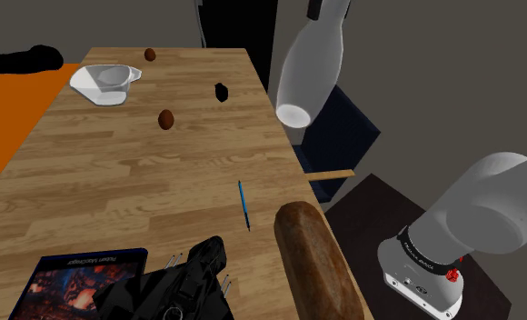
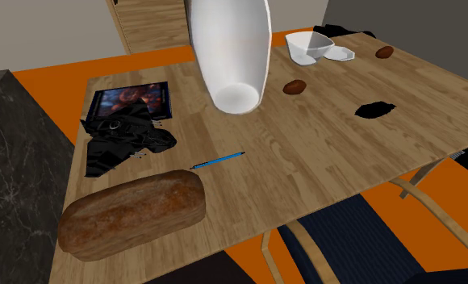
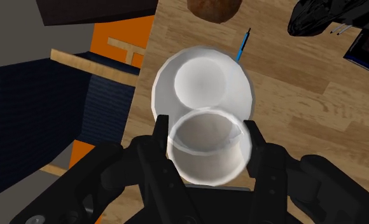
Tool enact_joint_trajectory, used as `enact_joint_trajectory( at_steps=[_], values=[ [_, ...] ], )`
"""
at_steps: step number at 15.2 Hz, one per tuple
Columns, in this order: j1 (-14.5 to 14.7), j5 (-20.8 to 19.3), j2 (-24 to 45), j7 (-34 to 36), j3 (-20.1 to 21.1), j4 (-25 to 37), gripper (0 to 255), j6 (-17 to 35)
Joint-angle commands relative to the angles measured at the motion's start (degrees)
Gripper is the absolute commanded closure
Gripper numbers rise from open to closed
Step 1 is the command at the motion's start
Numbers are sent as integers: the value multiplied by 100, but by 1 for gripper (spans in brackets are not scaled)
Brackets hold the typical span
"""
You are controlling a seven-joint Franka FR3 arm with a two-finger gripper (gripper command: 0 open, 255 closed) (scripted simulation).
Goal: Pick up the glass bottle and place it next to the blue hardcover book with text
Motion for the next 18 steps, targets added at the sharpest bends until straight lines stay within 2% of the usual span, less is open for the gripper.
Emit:
enact_joint_trajectory(
  at_steps=[1, 3, 10, 18],
  values=[
    [-7, -16, 85, 19, 4, 252, 255, -168],
    [-11, -29, 157, 37, 11, 439, 255, -284],
    [173, -1, 580, 725, 595, -54, 255, 672],
    [419, -265, 1501, 1566, 1240, -138, 255, 1653]
  ],
)
